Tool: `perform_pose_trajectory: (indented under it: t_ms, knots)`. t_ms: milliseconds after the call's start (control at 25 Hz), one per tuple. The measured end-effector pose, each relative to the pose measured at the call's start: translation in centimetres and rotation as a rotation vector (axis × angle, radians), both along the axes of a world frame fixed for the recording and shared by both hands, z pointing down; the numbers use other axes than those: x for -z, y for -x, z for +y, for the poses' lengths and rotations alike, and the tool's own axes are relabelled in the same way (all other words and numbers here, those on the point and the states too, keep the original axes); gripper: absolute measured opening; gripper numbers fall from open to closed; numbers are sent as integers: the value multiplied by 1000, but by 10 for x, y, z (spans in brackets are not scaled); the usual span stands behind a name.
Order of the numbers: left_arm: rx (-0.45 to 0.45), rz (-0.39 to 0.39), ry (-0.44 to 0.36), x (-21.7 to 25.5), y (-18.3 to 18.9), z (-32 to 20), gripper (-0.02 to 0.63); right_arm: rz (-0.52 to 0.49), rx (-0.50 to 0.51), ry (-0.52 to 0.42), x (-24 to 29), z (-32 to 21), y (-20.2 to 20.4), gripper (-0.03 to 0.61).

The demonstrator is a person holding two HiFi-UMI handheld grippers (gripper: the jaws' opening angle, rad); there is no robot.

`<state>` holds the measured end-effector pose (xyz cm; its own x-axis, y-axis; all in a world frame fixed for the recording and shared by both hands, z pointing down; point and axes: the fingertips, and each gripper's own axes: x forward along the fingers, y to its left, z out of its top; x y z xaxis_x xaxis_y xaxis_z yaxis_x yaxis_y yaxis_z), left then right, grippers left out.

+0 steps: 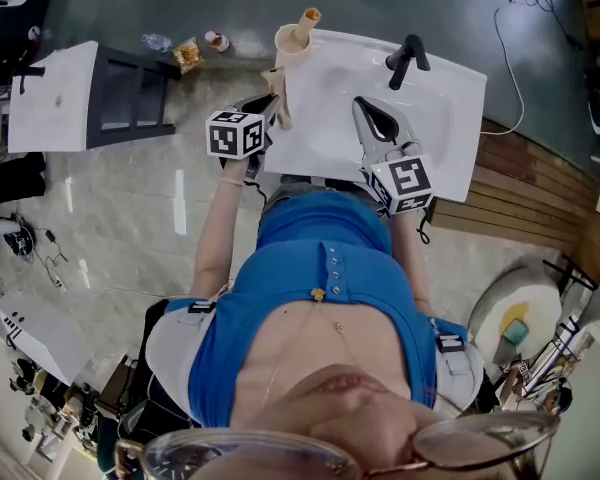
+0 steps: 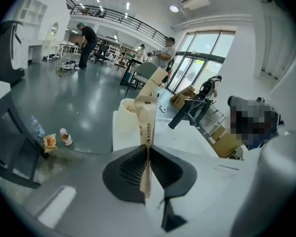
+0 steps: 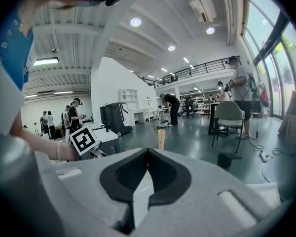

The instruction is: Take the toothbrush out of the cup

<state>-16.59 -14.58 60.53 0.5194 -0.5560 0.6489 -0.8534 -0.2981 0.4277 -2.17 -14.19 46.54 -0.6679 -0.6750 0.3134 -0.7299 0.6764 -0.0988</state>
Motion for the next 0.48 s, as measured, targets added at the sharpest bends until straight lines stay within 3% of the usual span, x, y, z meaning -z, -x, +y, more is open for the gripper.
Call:
perform_pose_trajectory:
  t_ms: [200, 480]
  knots:
    - [-39, -29, 41, -13, -3, 4, 25, 4, -10, -1, 0, -1, -1, 2]
    - [-20, -9, 87, -32, 1, -1, 26, 9, -34, 1, -1, -2, -6, 2]
